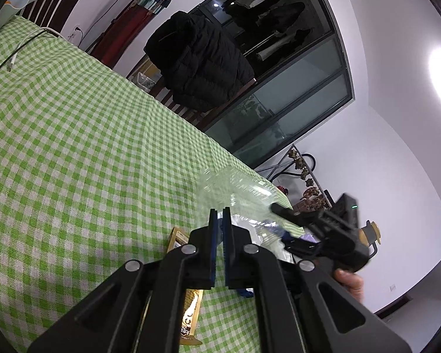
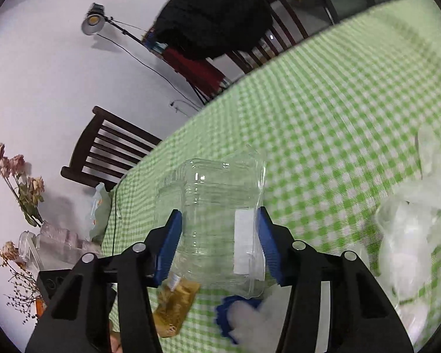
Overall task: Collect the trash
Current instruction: 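Grasp the gold wrapper with the left tool while the right tool grasps the clear plastic box, then carry the gold wrapper and clear plastic box to the trash bag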
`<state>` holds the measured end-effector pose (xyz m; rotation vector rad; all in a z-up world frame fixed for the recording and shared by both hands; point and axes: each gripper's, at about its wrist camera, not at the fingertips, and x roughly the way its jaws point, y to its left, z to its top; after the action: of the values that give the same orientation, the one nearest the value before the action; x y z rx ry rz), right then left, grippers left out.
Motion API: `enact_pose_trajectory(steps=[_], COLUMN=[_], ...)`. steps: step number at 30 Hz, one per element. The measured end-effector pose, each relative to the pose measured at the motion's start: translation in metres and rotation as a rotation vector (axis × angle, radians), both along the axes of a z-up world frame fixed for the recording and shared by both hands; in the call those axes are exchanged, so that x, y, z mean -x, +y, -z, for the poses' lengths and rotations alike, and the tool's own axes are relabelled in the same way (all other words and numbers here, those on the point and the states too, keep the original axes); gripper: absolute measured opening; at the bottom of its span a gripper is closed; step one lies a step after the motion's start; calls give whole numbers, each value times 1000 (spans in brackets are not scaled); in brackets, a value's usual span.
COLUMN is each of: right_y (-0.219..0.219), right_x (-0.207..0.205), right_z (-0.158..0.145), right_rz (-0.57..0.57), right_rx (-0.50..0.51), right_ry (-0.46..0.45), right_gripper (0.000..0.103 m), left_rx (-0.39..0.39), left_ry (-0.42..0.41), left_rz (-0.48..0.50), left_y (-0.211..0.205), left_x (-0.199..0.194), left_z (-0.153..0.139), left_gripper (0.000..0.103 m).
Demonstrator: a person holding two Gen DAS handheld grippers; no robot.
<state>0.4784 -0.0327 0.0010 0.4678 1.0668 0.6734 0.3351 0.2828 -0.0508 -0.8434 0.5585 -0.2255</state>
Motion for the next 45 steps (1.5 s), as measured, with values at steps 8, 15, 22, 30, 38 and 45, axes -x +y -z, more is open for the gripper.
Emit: enact_pose_trajectory(steps=[8,15,22,30,38,45], right_y=[0,-55,-137,-291,-442,-551], right_x=[26,61,114,232,370,477], right_z=[-73,-128,-151,-180,-166,-115], right_rz=[28,93,180,347,590,841], right_rx=[8,62,153,211,248,340], right_ry=[-185,-332,-390,-482,-500,-412], right_gripper=[50,50,50,51,51,52], left_rx=[20,-2,-74,-288,-328,-377], left_ry=[-20,-25,-16,-49,-114,-133], left_rz=[-7,23,107,227,322,479], left_y=[3,-12,-52,-139,-225,-329], left_x=[3,0,-6,-2,49,92], left_z=[-2,-11,-24,-61,-116,-157], left_gripper=[0,0,0,0,0,0])
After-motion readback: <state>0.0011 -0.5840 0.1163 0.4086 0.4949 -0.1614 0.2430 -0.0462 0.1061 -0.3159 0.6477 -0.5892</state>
